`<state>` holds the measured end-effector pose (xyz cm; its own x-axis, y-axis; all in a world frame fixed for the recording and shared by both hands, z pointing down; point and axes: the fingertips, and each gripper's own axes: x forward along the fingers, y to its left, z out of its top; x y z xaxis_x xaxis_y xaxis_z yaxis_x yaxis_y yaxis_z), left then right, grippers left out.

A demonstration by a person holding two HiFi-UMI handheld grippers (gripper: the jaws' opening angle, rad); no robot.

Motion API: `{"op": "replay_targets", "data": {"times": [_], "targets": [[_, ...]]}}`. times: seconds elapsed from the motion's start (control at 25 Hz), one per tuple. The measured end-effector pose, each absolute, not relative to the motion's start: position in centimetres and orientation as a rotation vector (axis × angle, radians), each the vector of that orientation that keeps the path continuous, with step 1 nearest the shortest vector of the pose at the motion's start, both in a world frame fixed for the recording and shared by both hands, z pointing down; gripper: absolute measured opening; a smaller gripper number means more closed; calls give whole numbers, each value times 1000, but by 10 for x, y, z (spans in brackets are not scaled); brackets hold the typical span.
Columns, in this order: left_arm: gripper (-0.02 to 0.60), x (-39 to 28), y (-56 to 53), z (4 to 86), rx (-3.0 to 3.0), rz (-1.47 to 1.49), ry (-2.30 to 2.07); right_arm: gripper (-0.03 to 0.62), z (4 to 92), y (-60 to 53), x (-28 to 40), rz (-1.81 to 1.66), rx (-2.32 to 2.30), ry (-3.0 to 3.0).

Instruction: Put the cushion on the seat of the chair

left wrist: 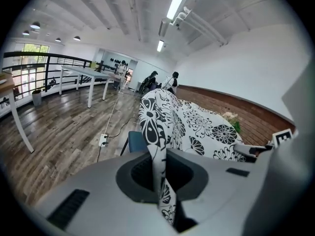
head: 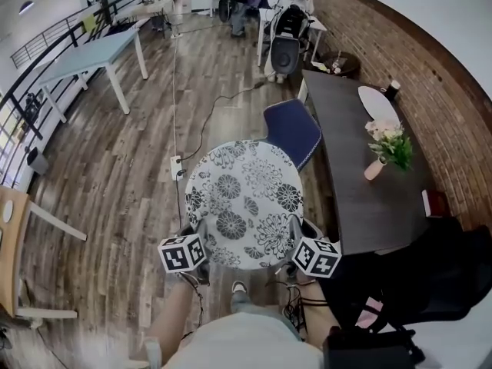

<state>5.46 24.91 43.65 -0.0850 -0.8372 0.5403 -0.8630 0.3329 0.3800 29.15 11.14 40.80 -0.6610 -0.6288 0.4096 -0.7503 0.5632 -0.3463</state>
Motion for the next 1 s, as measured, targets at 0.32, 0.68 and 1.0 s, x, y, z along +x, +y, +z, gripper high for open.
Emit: {"op": "replay_targets", "data": {"times": [0.32,0.68,1.0], "targets": [[14,31,195,443,1508,38,-1908,35,418,54,278,740,1197,-2547],[14,8,165,455,1474,64,-1875,35,429,23,256,820,1176,-2508],[14,-30,108,473,1501,62,-1830,35,441,-17,223,826,1212,-2478]]}}
